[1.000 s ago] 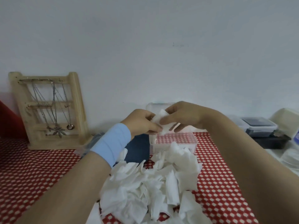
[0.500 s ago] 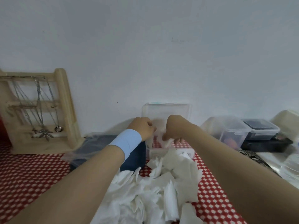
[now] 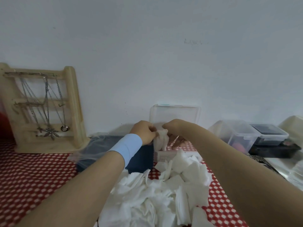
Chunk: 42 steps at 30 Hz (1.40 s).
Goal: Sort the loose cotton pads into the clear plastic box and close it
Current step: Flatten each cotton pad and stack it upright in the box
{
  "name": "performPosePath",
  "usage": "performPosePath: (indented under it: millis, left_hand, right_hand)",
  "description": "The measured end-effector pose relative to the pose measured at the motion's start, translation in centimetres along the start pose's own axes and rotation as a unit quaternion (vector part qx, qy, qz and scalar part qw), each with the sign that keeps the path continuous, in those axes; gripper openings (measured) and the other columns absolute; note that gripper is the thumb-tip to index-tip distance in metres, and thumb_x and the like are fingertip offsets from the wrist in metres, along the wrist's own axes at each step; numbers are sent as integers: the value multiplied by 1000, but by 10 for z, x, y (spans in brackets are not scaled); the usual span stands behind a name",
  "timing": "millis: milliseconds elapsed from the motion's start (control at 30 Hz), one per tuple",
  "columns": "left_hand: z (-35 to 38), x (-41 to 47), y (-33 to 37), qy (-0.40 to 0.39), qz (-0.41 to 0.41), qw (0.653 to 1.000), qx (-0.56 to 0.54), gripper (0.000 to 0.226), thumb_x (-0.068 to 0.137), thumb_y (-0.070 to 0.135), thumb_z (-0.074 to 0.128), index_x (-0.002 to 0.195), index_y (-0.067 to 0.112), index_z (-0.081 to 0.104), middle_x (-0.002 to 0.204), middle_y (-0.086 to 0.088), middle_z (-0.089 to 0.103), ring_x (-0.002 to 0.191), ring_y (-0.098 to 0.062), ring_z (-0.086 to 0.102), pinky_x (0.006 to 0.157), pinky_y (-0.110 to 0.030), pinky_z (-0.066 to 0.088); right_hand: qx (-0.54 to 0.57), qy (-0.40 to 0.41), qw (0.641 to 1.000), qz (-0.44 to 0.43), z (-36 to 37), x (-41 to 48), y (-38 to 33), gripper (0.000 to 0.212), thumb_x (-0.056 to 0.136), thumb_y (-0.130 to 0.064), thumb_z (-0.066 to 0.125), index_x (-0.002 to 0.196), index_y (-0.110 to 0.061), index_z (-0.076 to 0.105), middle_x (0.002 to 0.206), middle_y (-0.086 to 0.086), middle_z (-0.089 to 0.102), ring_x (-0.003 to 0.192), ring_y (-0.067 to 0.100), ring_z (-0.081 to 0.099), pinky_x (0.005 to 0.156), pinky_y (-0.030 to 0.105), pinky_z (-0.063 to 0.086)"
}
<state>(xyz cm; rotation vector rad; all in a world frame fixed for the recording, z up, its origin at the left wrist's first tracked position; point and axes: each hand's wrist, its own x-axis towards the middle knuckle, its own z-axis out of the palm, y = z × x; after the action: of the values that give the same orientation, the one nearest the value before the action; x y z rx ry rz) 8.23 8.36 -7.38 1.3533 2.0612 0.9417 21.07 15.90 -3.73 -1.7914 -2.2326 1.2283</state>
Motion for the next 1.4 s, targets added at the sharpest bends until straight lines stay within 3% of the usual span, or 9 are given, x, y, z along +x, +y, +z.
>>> performPosePath:
  millis: [167,333,500,667,900,1100,1167,1267,1400]
  left_hand:
    - [0,-6,-1,67,70,992,75,27,98,24,62,123,17,67,127,-3,65,108,-20,63,93,-24,45]
    - [-4,-10,-1,-21,119,979,166,39,88,29,75,125,21,67,128,2,58,114,-18,59,94,-27,45]
    - [3,-3,3,16,132,972,193,37,91,21,70,128,19,66,133,-1,58,118,-22,59,96,-29,46]
    - [4,-9,4,-13,169,954,247,35,94,36,60,125,23,66,131,6,51,120,-17,52,102,-33,44]
    - [-3,-23,16,-14,177,946,271,37,98,32,55,132,21,61,137,2,51,125,-19,50,104,-37,43]
    - [-1,-54,35,-42,145,975,165,20,97,33,59,114,26,67,114,7,65,95,-12,61,87,-27,49]
    - [6,-66,38,-71,131,975,166,20,96,34,61,112,25,68,112,7,66,99,-13,61,87,-27,48]
    - [14,-82,40,-112,98,972,182,20,95,34,62,108,22,71,107,7,67,99,-15,64,86,-27,49]
    - [17,-95,36,-171,50,962,207,23,96,35,59,103,15,67,104,-1,69,88,-20,66,83,-30,51]
  right_hand:
    - [4,29,1000,2,8,1,-5,30,102,-18,41,105,-2,66,90,10,74,59,24,67,51,23,47]
    - [2,26,1000,7,6,0,-3,23,101,-14,44,97,-4,64,94,10,75,59,23,65,57,25,47]
    - [55,52,997,-15,7,4,5,20,98,-10,50,97,-1,68,90,10,77,71,25,73,63,29,53]
    - [110,57,992,-21,8,7,8,25,96,-5,48,102,2,71,87,14,77,70,27,75,67,31,56]
    - [110,63,990,-63,-8,-5,20,17,97,-10,57,104,0,68,103,11,76,87,28,76,80,37,59]
    - [-100,168,969,-151,-39,-49,55,17,89,-15,62,92,-12,79,86,1,77,69,14,68,70,29,59]
    - [-195,157,959,-129,-32,-64,64,19,82,-29,68,91,-15,77,82,-2,75,76,15,69,76,33,61]
    - [-301,149,938,-88,-13,-77,70,47,74,-59,75,91,-17,62,81,-6,62,82,17,63,72,31,52]
    - [-266,124,949,-114,6,-78,74,47,73,-55,82,104,-21,72,92,-6,68,85,16,65,82,33,56]
